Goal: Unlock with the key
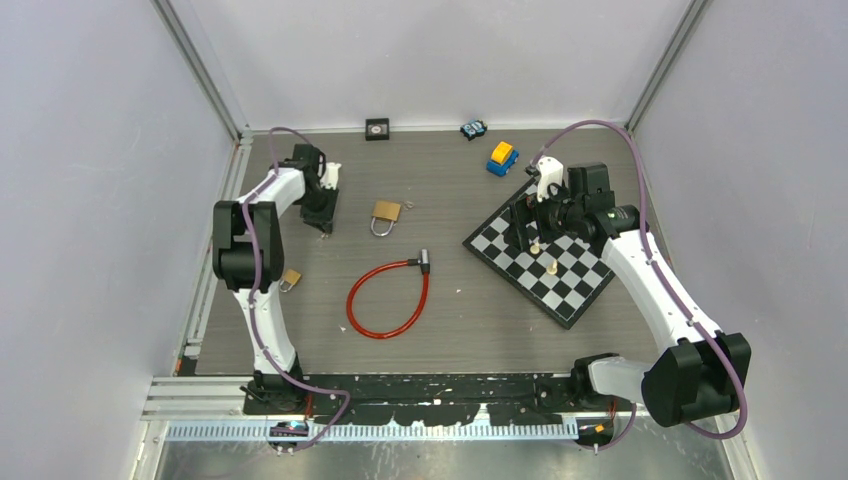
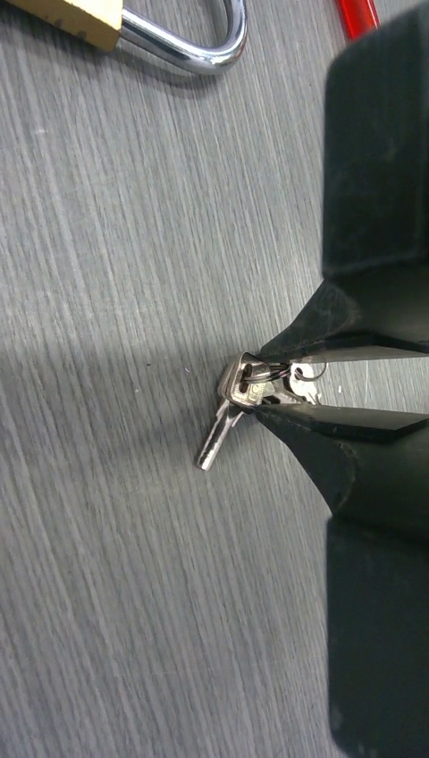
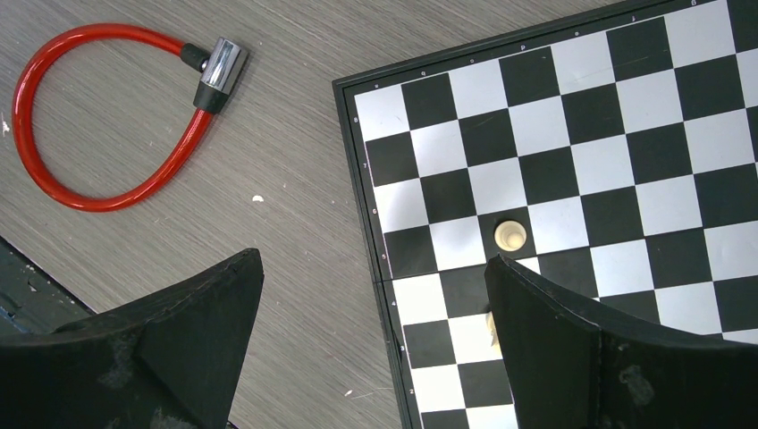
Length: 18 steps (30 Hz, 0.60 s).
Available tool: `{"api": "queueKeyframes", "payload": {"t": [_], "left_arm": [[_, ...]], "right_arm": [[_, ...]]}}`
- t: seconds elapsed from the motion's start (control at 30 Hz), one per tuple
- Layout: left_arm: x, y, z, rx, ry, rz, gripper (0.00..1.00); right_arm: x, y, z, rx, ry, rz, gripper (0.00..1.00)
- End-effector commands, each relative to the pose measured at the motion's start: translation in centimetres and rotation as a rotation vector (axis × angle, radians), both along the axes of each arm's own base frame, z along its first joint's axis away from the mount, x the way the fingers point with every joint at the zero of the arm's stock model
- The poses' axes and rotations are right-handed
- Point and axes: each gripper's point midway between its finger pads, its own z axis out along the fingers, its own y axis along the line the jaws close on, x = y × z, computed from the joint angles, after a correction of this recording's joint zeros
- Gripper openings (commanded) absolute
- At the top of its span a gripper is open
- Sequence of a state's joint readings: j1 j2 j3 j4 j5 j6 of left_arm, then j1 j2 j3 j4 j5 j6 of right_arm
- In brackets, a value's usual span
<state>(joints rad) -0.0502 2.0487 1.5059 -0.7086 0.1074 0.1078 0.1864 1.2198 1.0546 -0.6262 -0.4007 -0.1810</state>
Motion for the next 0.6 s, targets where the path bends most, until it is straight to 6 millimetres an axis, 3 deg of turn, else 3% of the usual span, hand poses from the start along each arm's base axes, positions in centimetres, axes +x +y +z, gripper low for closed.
{"api": "queueKeyframes", "payload": {"t": [0.0, 0.33, 0.57], "left_arm": [[0.7, -0.5, 0.2, -0.041, -0.023, 0.006, 0.20], [1.4, -1.5, 4.0, -0.095, -0.147, -0.029, 0.00], [0.3, -3.0, 6.7, -0.168, -0.187, -0.107, 0.00]], "right_arm": [[0.3, 0.1, 0.6, -0.003, -0.021, 0.008, 1.00], [0.4, 0.1, 0.3, -0.006, -0.012, 0.010, 1.00], [0.3, 0.2, 0.2, -0.003, -0.007, 0.010, 1.00]]}}
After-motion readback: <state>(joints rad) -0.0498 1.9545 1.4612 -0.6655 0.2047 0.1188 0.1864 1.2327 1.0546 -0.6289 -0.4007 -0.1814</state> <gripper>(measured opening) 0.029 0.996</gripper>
